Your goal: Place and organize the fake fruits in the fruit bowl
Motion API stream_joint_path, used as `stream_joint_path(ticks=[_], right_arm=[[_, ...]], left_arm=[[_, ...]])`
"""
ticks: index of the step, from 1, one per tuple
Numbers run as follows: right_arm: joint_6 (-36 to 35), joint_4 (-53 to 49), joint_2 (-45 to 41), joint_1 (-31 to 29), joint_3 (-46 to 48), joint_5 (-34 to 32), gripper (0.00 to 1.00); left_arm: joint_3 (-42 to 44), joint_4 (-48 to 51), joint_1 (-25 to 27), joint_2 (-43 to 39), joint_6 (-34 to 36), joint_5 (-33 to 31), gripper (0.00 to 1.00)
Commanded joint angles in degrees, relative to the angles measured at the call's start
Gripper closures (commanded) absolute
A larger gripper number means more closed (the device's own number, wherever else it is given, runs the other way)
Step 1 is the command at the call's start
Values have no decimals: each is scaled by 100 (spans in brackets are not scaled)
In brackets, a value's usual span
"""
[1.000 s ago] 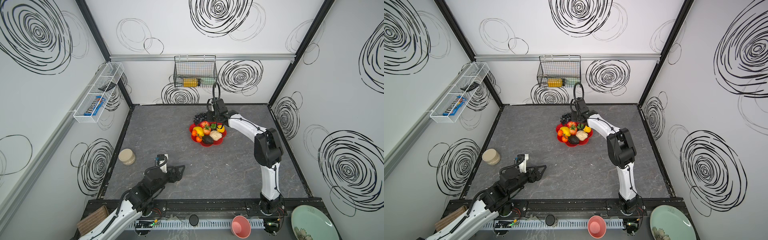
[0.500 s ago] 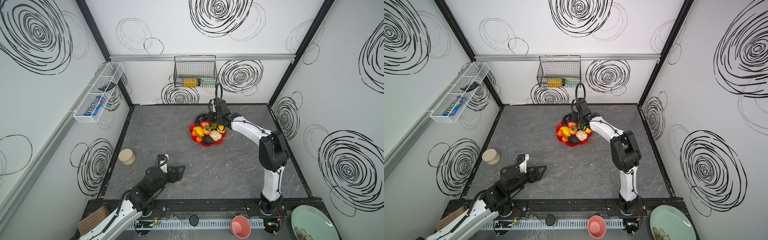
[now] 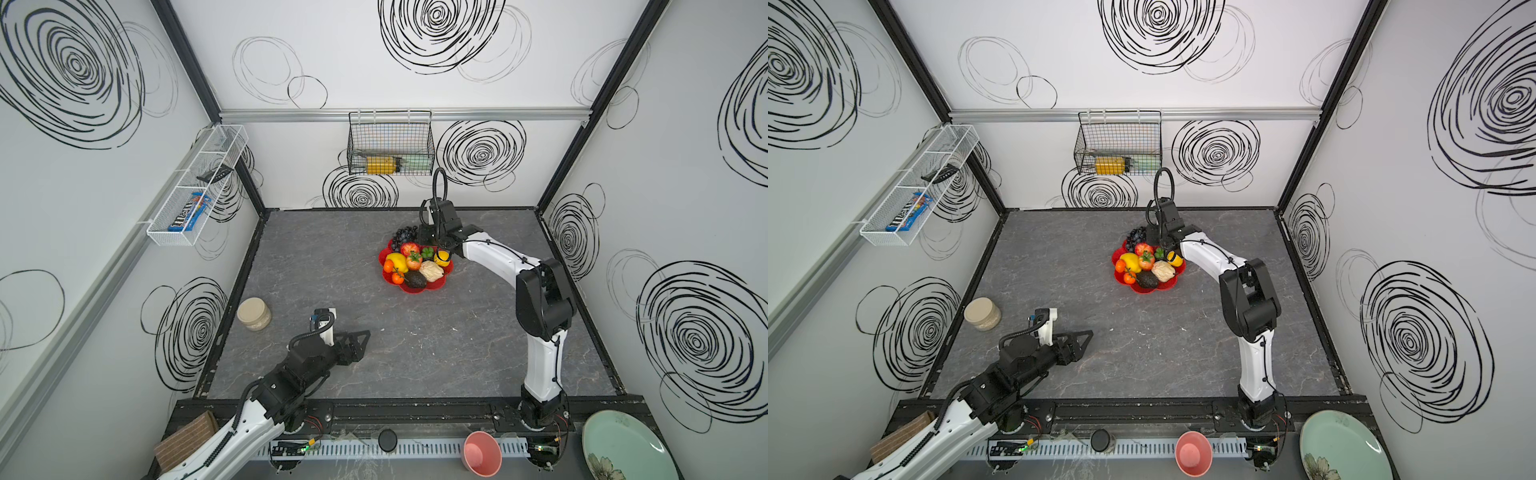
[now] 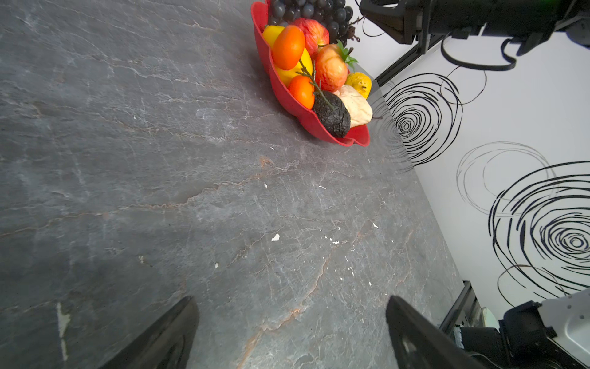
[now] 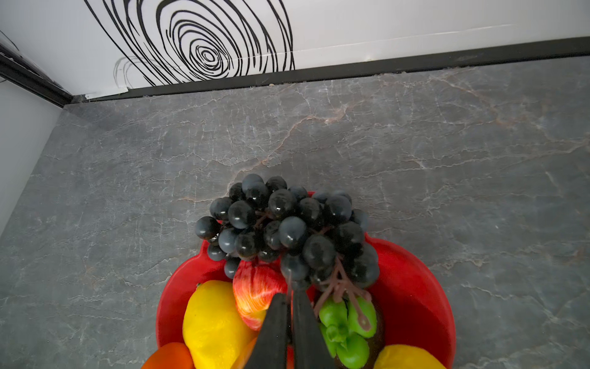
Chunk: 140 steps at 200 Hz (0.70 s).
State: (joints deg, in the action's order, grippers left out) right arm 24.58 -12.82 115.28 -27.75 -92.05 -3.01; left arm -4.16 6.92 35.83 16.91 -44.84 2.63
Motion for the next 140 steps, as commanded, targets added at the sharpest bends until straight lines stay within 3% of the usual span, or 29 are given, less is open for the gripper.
stream_joint_path(ticks=[1,33,81,140], right_arm=[[16,-180,62,41,-269,26,83],[-41,-230,-32,49,-314,24,80],[-146,-424,-372,68,-346,-2,65],[-321,-174,-2033,70,727,-152,41]], left_arm=[[13,-29,-38,-114,107,17,4],[-34,0,-33,-196,116,-7,4],[-350,-89,-25,-177,154,-241,4],[-1436,-702,-24,723,640,-1193,4]])
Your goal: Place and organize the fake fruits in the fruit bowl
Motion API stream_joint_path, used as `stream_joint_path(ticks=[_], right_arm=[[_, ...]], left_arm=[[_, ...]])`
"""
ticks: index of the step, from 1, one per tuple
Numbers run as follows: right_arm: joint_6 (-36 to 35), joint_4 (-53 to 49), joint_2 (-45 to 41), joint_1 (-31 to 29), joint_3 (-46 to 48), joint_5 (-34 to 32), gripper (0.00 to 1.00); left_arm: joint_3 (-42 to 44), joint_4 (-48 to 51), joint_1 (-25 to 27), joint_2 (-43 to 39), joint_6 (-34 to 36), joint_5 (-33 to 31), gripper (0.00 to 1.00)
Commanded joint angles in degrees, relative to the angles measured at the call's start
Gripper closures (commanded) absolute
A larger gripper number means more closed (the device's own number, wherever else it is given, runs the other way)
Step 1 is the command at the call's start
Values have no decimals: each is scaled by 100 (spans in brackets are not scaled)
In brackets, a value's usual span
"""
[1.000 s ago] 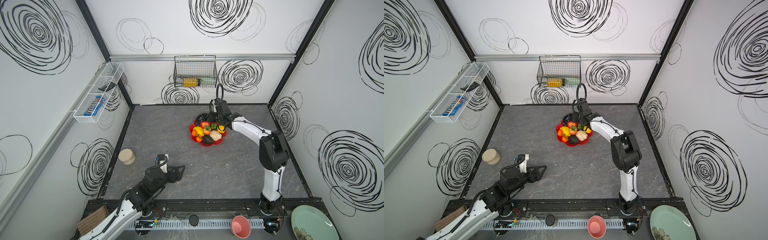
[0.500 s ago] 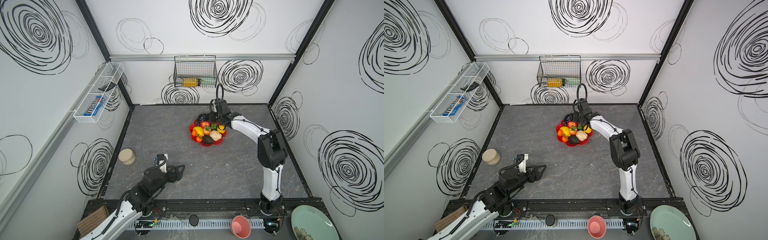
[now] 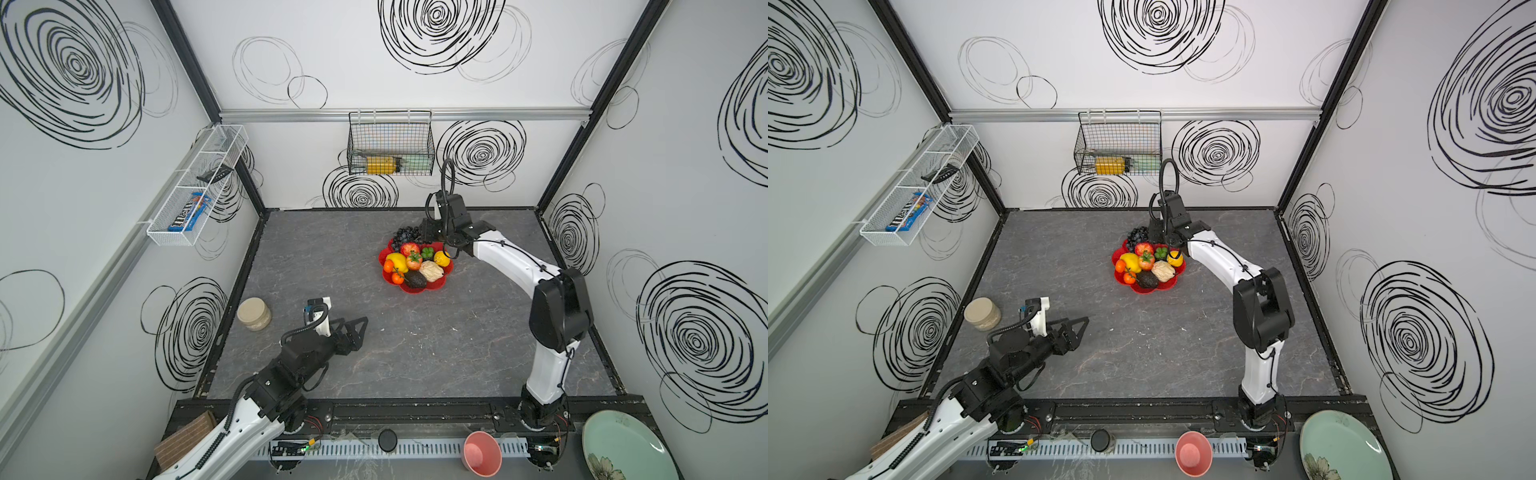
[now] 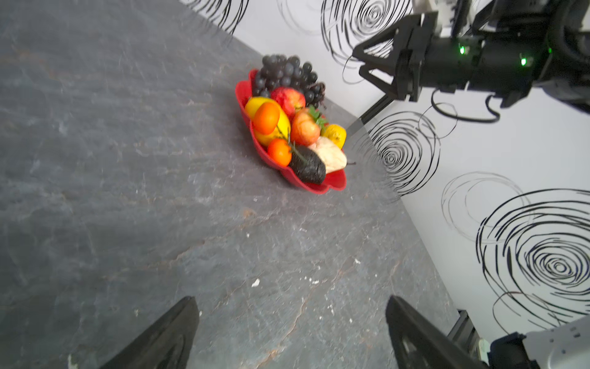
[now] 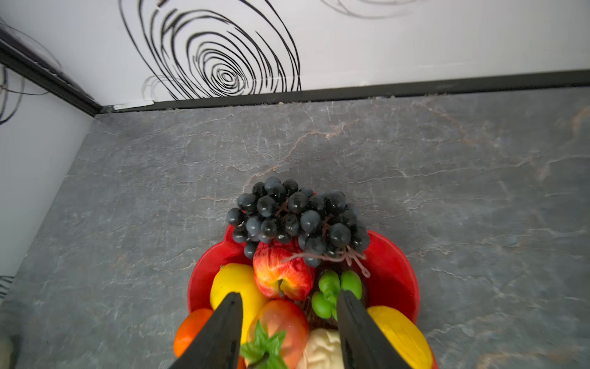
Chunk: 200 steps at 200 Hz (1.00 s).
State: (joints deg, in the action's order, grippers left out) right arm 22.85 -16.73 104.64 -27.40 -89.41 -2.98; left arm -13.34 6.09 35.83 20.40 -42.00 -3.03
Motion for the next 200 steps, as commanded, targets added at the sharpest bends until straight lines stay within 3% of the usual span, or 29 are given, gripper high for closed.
stream_joint_path(ticks=[1,55,95,144,171,200], right_arm=[[-153,238,-1006,34,496,-165,41],[-492,1290,-3611,241,2749,-1076,20],[-396,2057,-4862,1169,4484,-1434,10],[-428,2841,-5020,2052,6038,-2101,4],[-827,3835,-4844,2083,6782,-2152,1],[-879,4234,-4164,2065,6973,-2496,0]], left_arm=[[-546,-631,-24,392,366,-650,4],[-1405,-1573,7,1645,1064,-2038,4],[-1496,-2533,12,2665,2073,-2870,4],[-559,-4673,-112,3255,4094,-3677,4],[-59,-5666,-500,3618,4587,-3503,4],[-107,-5770,-1061,4163,4594,-3232,4]])
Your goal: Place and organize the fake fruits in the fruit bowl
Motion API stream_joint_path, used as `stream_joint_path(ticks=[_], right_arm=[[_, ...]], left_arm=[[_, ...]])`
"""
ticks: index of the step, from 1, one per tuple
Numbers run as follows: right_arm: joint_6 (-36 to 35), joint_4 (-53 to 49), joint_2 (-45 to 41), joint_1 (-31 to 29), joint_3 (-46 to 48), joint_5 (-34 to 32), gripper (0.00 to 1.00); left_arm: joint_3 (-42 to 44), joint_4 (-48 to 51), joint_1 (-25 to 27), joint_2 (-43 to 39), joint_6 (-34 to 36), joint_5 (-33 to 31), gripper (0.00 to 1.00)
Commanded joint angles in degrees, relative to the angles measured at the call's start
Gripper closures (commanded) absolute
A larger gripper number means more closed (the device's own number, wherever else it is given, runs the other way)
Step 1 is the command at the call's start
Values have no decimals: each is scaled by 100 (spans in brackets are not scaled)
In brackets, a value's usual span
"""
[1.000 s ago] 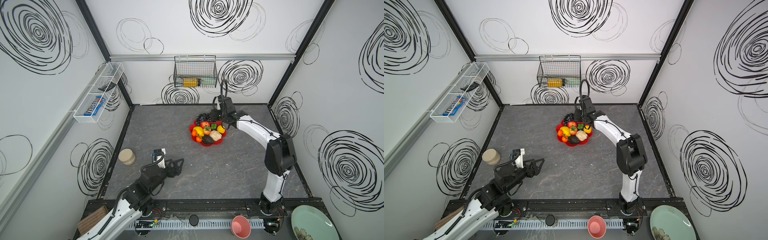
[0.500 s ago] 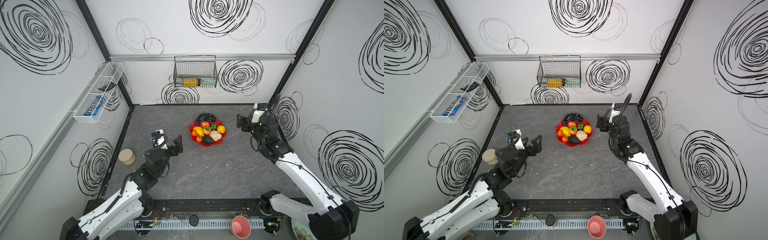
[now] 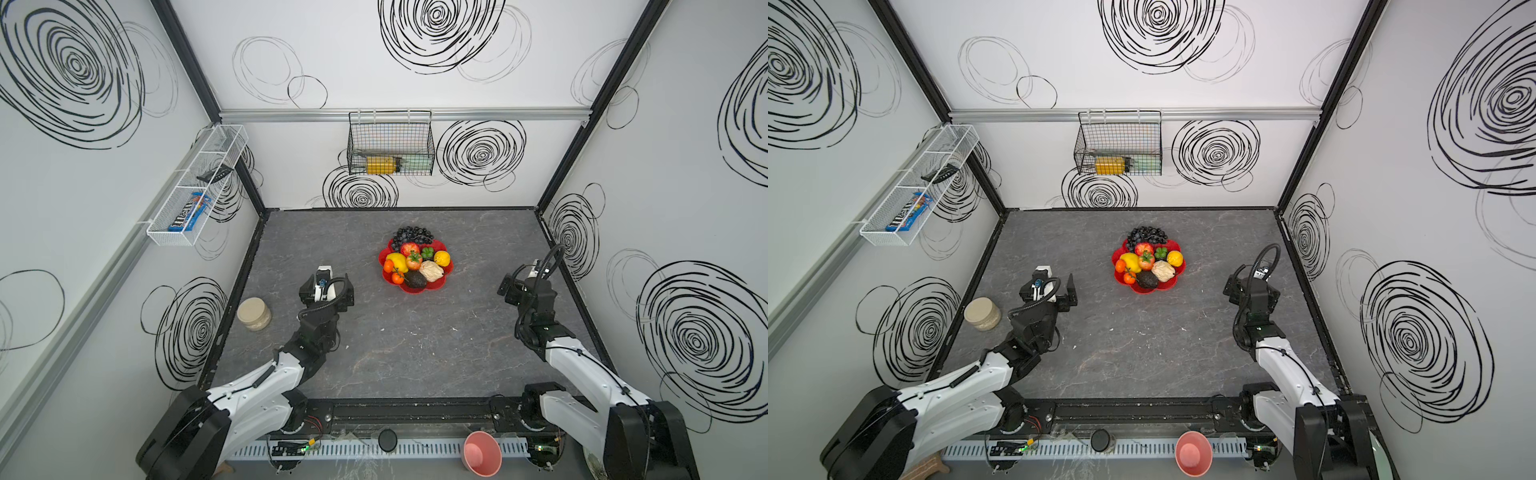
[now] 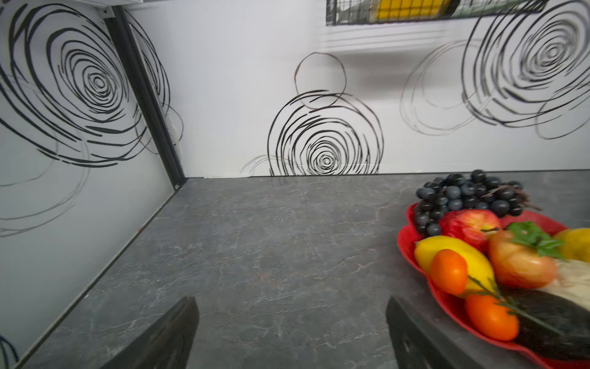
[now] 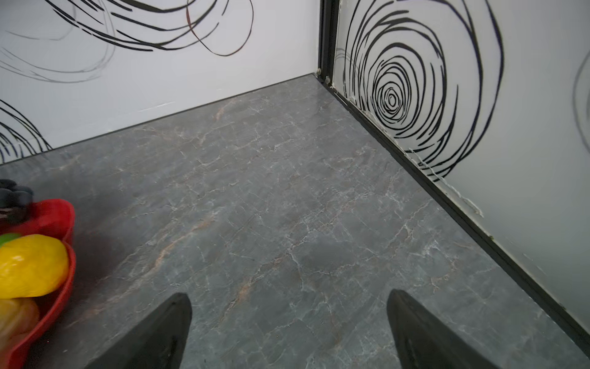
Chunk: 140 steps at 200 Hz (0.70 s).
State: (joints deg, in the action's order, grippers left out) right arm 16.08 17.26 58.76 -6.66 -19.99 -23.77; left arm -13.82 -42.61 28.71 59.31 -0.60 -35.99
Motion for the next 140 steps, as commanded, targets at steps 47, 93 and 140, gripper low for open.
stream_joint_path(ticks=[47,93,140], right_arm=[[-643,1999,1310,-164,190,-452,3],[-1368,3501,1405,-224,607,64,3],[-1572,4744,1920,-15,880,907,3]], left_arm=[[427,-2218,-1117,1131,740,760,4],[932,-4184,-1901,2121,572,2495,4],[489,-3889,-2316,2616,37,2280,4]])
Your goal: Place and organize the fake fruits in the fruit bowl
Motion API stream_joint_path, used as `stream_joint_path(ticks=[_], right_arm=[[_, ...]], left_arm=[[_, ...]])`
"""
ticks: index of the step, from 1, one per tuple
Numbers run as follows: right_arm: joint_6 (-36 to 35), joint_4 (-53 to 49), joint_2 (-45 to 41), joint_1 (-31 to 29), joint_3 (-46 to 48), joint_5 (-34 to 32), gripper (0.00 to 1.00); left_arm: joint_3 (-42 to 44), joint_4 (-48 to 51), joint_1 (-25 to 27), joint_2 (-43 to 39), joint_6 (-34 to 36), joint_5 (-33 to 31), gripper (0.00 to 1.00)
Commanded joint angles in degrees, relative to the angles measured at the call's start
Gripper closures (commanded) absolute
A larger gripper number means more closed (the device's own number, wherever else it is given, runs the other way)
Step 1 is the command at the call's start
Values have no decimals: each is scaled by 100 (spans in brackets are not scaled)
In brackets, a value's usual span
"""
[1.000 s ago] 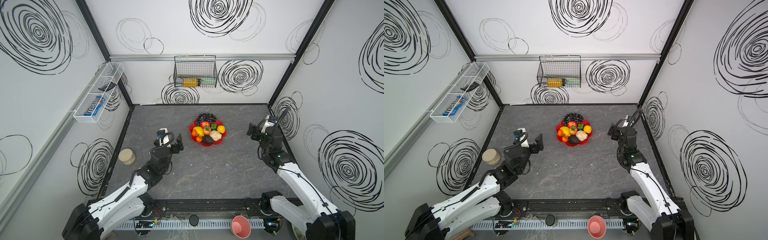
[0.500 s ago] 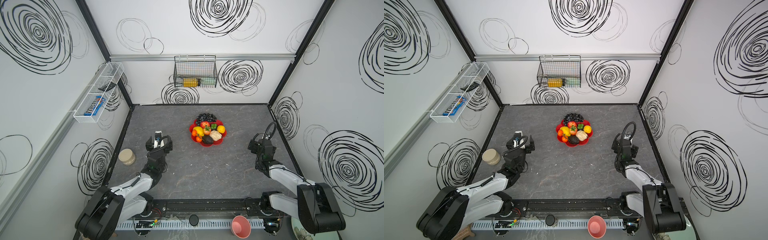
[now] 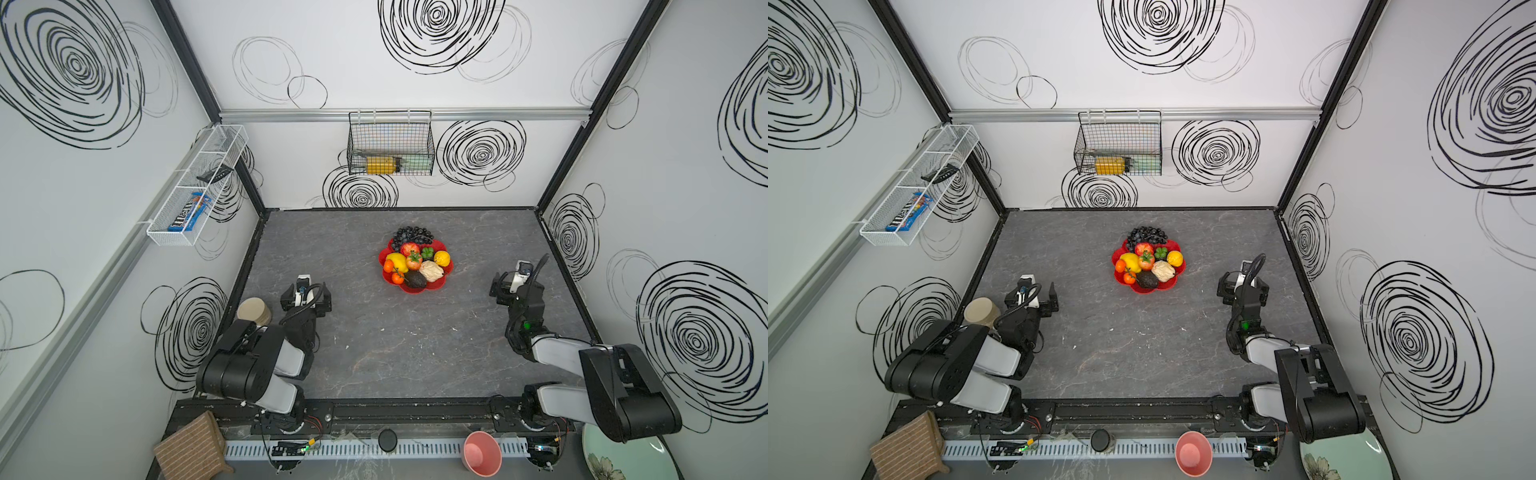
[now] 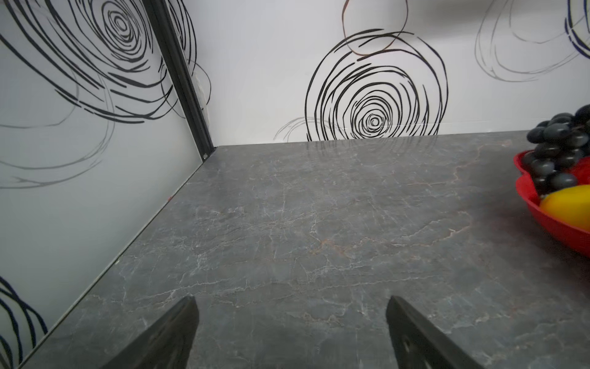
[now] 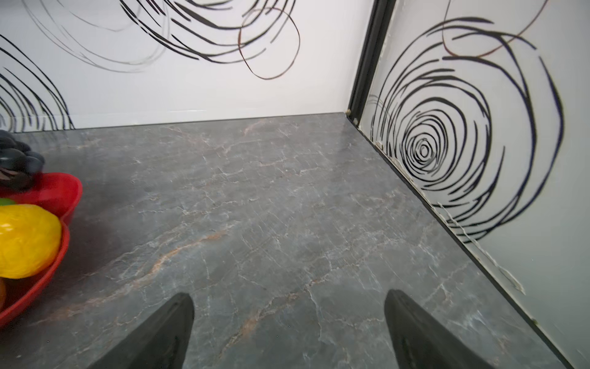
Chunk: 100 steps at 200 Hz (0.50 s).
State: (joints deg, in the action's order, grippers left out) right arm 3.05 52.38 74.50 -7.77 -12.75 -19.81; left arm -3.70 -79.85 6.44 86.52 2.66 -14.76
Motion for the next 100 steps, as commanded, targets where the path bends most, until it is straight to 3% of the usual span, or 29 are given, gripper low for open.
stream_joint_path(ticks=[1,13,51,70,87,100], right_arm=[[-274,1244,368,103,154,513,3],[-294,1206,597,108,3,491,3],[152,831,803,559,-251,899,3],[69,1776,1152,577,45,806,3],[262,977,977,593,-206,766,3],[203,1257,1022,588,-113,768,3]], left_arm=[[-555,-155,-89,-85,-295,127,4],[-589,-18,-238,-112,-443,344,4],[-518,-225,-266,-85,-538,121,4],[-517,-219,-266,-92,-538,115,4],[-517,-222,-266,-92,-538,114,4],[-518,-214,-257,-92,-538,110,4]])
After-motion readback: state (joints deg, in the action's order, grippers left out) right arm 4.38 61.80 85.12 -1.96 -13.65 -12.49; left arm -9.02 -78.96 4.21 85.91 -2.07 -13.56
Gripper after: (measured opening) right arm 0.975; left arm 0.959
